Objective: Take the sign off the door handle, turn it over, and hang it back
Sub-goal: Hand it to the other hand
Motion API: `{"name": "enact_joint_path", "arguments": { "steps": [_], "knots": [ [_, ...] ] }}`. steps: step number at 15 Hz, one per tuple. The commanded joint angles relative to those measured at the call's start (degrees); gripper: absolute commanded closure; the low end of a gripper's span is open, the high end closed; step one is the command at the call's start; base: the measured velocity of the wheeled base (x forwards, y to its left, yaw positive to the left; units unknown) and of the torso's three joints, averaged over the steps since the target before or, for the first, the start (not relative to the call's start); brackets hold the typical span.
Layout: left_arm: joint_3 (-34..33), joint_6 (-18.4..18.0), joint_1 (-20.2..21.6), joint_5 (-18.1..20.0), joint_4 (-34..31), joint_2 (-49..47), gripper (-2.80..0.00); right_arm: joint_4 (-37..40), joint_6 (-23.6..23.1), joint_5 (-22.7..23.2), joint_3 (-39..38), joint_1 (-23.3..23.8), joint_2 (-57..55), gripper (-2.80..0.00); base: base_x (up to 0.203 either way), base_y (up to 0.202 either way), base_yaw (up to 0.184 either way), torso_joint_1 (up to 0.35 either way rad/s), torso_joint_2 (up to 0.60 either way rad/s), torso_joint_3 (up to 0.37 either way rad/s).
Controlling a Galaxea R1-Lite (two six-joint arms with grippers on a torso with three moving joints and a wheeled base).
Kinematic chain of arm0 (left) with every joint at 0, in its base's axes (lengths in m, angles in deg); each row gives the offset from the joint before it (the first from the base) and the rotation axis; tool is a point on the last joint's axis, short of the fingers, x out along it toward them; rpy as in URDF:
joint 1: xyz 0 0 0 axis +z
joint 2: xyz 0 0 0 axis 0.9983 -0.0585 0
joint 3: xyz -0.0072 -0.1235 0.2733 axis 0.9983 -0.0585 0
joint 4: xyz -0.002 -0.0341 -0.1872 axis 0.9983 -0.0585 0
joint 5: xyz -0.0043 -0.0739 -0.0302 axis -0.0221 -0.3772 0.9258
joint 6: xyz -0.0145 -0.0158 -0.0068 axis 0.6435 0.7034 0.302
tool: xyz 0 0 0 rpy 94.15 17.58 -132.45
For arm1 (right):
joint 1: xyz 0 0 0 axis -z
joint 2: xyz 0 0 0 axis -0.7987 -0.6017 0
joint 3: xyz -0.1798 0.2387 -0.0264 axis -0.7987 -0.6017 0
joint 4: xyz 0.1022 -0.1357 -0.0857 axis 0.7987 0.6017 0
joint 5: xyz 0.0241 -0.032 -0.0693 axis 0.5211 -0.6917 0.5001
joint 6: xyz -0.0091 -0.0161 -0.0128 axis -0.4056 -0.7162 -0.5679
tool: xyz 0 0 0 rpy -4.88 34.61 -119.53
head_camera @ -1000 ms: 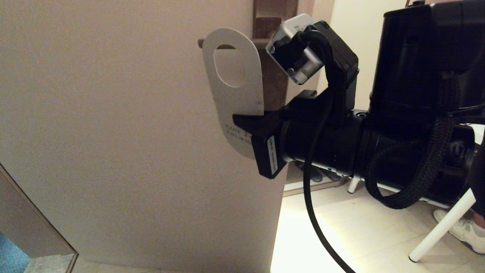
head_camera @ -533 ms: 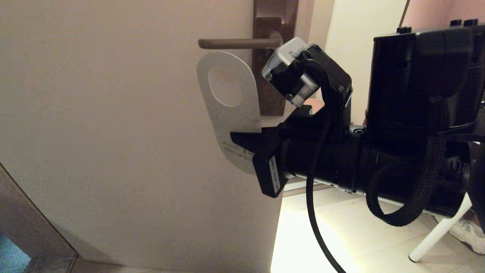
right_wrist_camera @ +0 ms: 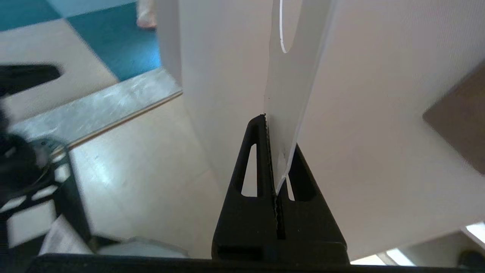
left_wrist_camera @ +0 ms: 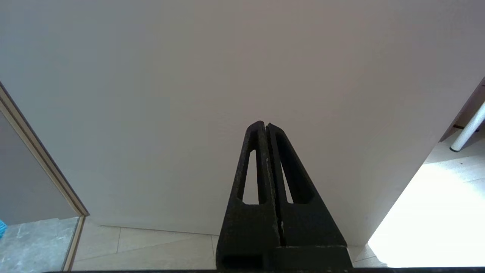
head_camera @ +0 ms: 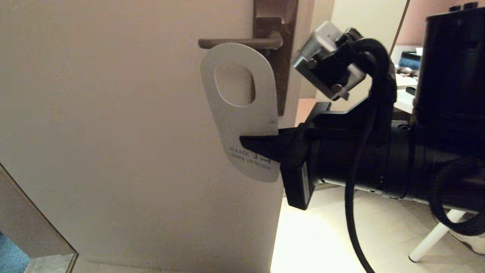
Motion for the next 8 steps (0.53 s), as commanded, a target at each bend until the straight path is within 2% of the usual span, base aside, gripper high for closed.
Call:
{"name": "enact_joint_path", "arguments": {
  "steps": [1, 8],
  "knots": [
    [-0.01, 0.06, 0.02, -0.04, 0.04, 0.02, 0.00, 1.47, -0.09, 0.87, -0.53, -0.02, 3.10, 0.00, 0.000, 0.000, 0.000, 0.000, 0.00, 0.000],
    [-0.01, -0.11, 0.02, -0.04, 0.04, 0.02, 0.00, 3.48, -0.02, 2.24, -5.17, -0.19, 9.65, 0.00, 0.000, 0.000, 0.000, 0.000, 0.00, 0.000]
  ]
}}
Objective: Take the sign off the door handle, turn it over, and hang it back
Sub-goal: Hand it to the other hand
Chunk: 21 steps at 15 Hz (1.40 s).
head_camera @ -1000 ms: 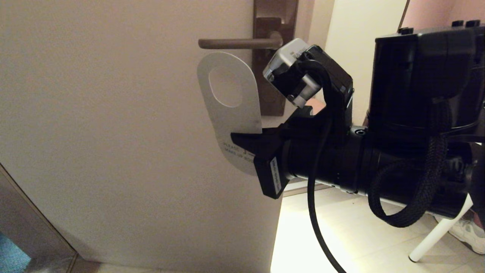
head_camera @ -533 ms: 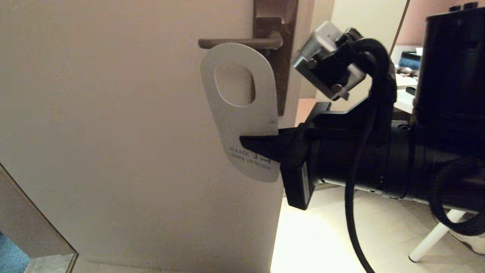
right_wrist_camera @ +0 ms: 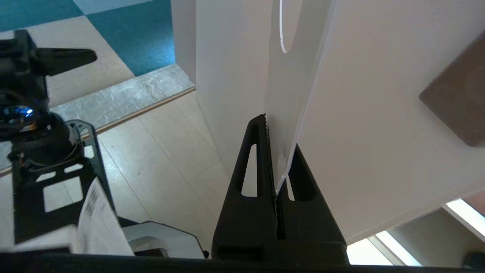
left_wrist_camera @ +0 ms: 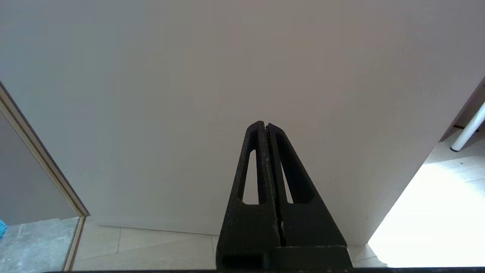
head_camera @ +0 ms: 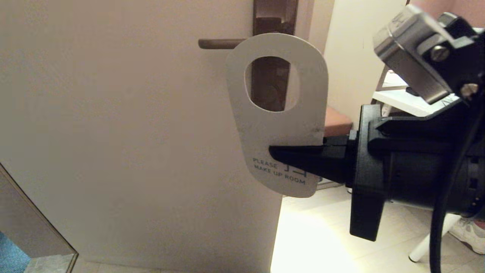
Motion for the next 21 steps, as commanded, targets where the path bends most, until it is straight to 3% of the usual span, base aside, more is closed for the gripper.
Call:
{"name": "enact_joint_path", "arguments": {
  "steps": [1, 6, 8, 11, 14, 17, 21],
  "knots": [
    [-0.01, -0.20, 0.00, -0.02, 0.02, 0.02, 0.00, -0.04, 0.01, 0.00, -1.57, -0.05, 2.73, 0.00, 0.000, 0.000, 0.000, 0.000, 0.00, 0.000],
    [-0.01, -0.41, 0.00, 0.07, 0.03, 0.02, 0.00, -0.65, 4.26, 3.59, -5.56, 0.72, 6.28, 0.00, 0.000, 0.000, 0.000, 0.000, 0.00, 0.000],
    [-0.01, -0.67, 0.00, 0.25, 0.10, 0.02, 0.00, -0.65, 4.63, 9.71, -7.41, 3.51, 7.56, 0.00, 0.000, 0.000, 0.000, 0.000, 0.00, 0.000],
    [0.08, -2.75, -0.35, 0.80, 0.10, 0.02, 0.00, -0.69, 3.83, 20.75, -10.57, 11.72, 8.29, 0.00, 0.000, 0.000, 0.000, 0.000, 0.00, 0.000],
    [0.74, -4.92, -0.35, 1.82, 0.19, 0.02, 0.00, -0.74, 2.74, 27.02, -11.14, 16.94, 7.39, 0.00, 0.000, 0.000, 0.000, 0.000, 0.00, 0.000],
    [5.47, -4.94, -0.35, 5.60, -0.22, -2.20, 0.00, -2.43, 2.57, 29.44, -10.83, 18.15, 5.73, 0.00, 0.000, 0.000, 0.000, 0.000, 0.00, 0.000],
    [11.23, -4.85, -0.66, 7.31, 0.09, -10.10, 0.00, -5.77, 1.70, 29.68, -10.86, 18.15, 2.73, 0.00, 0.000, 0.000, 0.000, 0.000, 0.00, 0.000]
  ]
}}
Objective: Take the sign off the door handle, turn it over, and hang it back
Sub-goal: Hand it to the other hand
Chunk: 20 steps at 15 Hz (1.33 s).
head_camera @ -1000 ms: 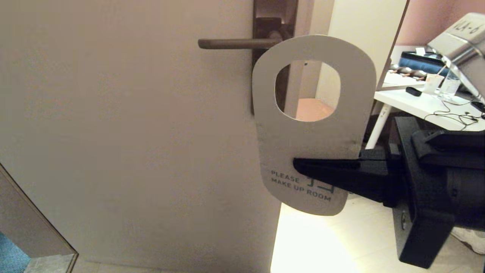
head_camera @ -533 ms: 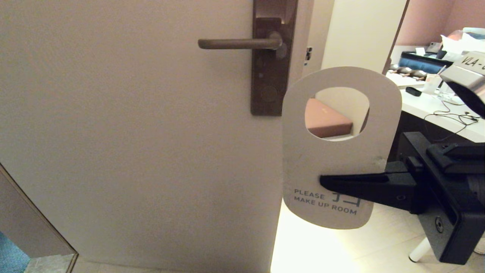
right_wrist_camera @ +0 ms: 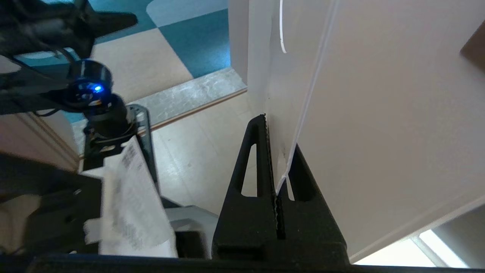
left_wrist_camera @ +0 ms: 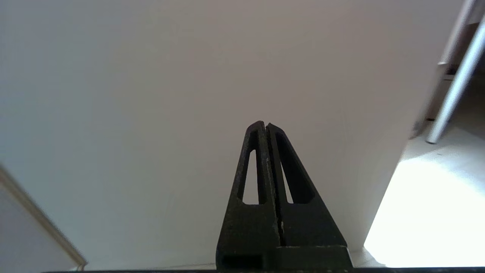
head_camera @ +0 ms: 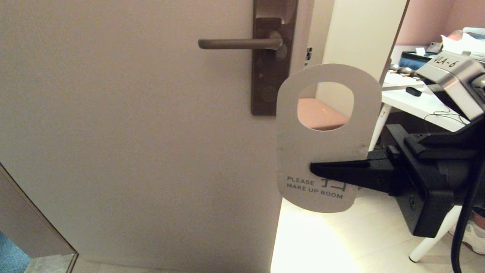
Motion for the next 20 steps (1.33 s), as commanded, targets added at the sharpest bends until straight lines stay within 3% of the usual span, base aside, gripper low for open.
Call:
{"name": "enact_joint_path", "arguments": {
  "steps": [1, 6, 11, 16, 20],
  "knots": [
    [3.52, 0.10, -0.91, 0.57, 0.18, -6.92, 0.00, -0.41, -0.16, 0.21, 0.10, 0.01, -1.96, 0.00, 0.000, 0.000, 0.000, 0.000, 0.00, 0.000],
    [9.01, 1.73, -7.58, 0.87, 6.43, -20.73, 0.00, -0.81, -0.24, 0.21, 0.28, 0.01, -2.67, 0.00, 0.000, 0.000, 0.000, 0.000, 0.00, 0.000],
    [10.87, 7.92, -15.73, 1.04, 14.24, -29.70, 0.00, -0.81, -0.24, 0.21, 1.15, 0.01, -2.67, 0.00, 0.000, 0.000, 0.000, 0.000, 0.00, 0.000],
    [11.34, 11.83, -24.74, 1.06, 17.13, -34.59, 0.00, -0.81, -0.24, 0.30, 2.44, 0.01, -3.70, 0.00, 0.000, 0.000, 0.000, 0.000, 0.00, 0.000],
    [11.69, 14.42, -25.55, 3.13, 26.28, -42.11, 0.00, -0.81, -0.24, 1.17, 3.39, 0.01, -3.90, 0.00, 0.000, 0.000, 0.000, 0.000, 0.00, 0.000]
  ]
}}
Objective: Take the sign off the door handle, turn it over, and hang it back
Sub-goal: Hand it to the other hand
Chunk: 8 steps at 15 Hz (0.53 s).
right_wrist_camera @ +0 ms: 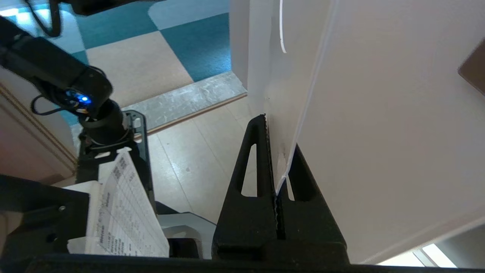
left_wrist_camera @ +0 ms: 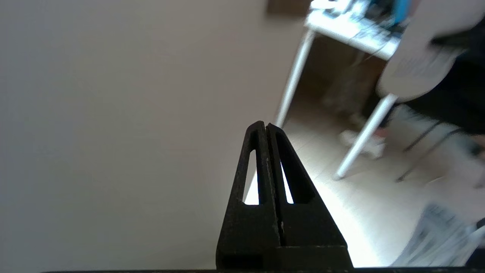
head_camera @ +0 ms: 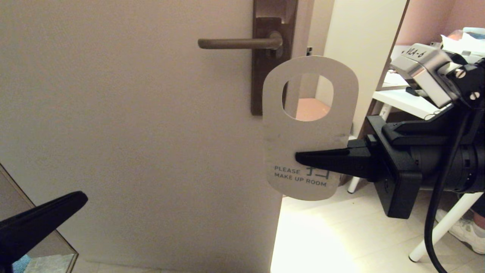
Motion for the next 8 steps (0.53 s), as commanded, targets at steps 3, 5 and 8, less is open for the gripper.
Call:
{"name": "enact_joint_path", "arguments": {
  "steps": [3, 5, 8],
  "knots": [
    [1.63, 2.40, -0.10, 7.23, 7.83, -9.90, 0.00, -0.09, -0.05, 0.59, 0.22, -0.02, -0.22, 0.00, 0.000, 0.000, 0.000, 0.000, 0.00, 0.000],
    [2.89, 3.04, 0.28, 11.01, 9.84, -12.93, 0.00, -0.09, -0.13, 1.47, 0.22, -0.02, -0.12, 0.00, 0.000, 0.000, 0.000, 0.000, 0.00, 0.000],
    [4.83, 5.06, 0.53, 15.79, 14.04, -17.23, 0.00, 0.00, -0.39, 3.30, 0.22, -0.11, -0.22, 0.00, 0.000, 0.000, 0.000, 0.000, 0.00, 0.000]
  ]
}}
